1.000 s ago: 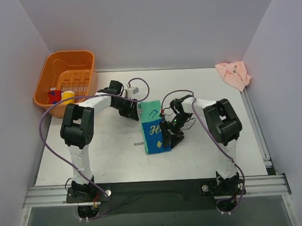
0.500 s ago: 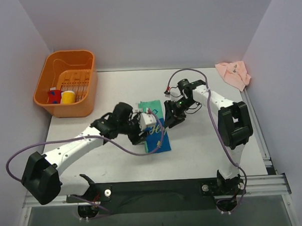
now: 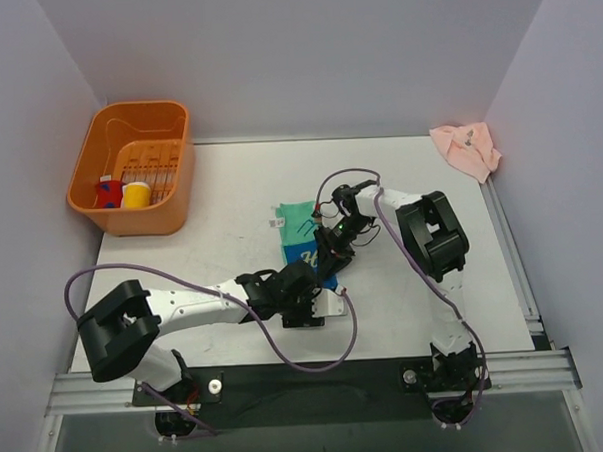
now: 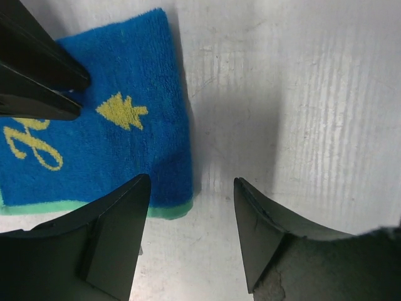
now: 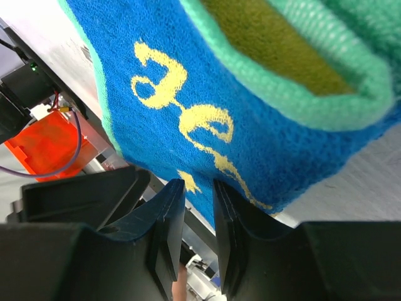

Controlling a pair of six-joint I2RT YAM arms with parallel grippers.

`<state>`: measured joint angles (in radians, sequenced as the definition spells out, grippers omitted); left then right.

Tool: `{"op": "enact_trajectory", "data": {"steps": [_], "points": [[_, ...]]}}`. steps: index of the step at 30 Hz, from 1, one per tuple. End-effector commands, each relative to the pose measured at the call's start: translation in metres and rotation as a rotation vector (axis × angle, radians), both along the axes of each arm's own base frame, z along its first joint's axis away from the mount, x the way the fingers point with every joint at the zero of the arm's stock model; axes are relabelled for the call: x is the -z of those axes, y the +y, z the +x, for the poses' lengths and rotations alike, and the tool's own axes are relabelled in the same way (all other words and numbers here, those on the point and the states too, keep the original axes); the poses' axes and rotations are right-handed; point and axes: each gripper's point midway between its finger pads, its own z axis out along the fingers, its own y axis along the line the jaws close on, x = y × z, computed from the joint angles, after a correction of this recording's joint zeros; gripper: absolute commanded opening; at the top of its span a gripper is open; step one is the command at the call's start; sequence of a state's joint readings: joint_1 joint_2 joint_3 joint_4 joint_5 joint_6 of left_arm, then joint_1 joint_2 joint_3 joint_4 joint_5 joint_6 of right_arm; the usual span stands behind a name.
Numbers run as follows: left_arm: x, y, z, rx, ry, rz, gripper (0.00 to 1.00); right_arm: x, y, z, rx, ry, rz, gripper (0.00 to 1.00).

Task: Roll the towels
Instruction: Roll the towel

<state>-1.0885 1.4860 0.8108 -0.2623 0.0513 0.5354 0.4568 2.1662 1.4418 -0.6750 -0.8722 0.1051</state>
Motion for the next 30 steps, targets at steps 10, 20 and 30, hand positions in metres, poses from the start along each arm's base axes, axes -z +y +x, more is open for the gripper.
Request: {"op": "enact_trajectory", "data": {"steps": [10,20,30], "points": [[0.036,0.008,0.014,-0.023,-0.065,0.085,0.37,0.007,-0.011,-0.008,-0.003,0.017,-0.041,0.25],[-0.012,0.001,-0.053,0.093,0.253,-0.04,0.0,-0.057,-0.012,0.018,-0.001,-0.191,0.045,0.27],[-0.044,0.002,-0.045,-0.028,0.503,-0.165,0.0,-0.04,-0.003,0.035,-0.034,-0.215,0.018,0.28]]}}
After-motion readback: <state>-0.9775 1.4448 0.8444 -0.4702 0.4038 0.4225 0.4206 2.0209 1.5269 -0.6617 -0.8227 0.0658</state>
